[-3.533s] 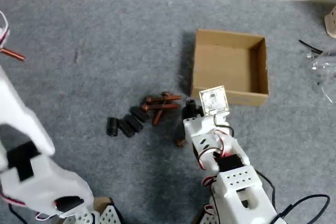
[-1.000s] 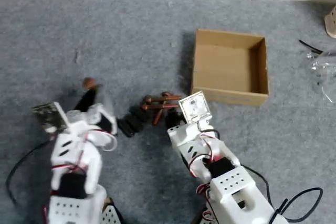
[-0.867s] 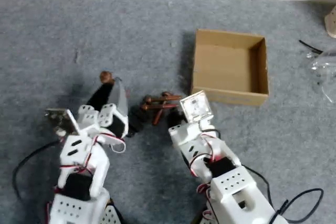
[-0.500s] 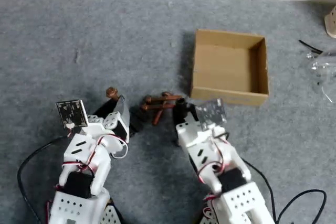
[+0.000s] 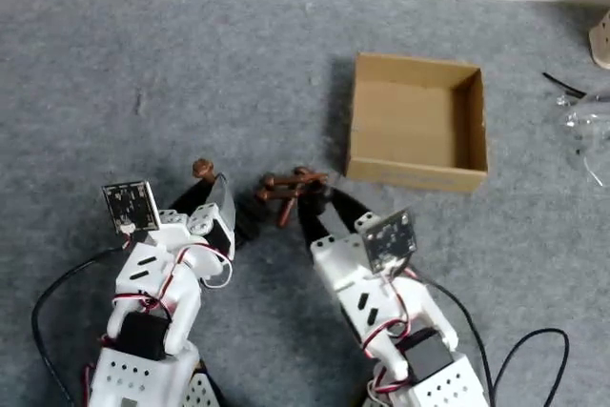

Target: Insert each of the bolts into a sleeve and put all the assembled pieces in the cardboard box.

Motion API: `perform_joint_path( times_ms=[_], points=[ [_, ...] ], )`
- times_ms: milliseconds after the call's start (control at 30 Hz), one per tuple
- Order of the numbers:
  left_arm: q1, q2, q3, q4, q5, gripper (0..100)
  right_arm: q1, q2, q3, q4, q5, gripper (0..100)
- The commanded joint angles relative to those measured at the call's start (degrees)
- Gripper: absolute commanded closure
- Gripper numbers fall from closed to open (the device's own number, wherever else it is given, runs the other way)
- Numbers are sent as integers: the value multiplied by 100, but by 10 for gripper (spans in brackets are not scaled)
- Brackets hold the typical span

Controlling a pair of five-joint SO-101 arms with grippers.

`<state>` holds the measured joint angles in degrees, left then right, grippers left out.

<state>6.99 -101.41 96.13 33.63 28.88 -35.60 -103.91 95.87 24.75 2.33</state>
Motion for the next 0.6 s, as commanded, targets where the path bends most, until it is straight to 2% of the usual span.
perform_joint_path(
  times_ms=[0,100,300,567],
  points=[
    [92,-4,119,-123,0,995,-242,-154,303,40,53,994],
    [224,-13,110,-703,0,995,-251,-145,409,40,53,994],
    [699,-4,92,-2611,18,995,-488,-145,646,40,62,994],
    [620,-4,-312,-2532,1187,995,-479,-145,673,31,62,994]
  ],
)
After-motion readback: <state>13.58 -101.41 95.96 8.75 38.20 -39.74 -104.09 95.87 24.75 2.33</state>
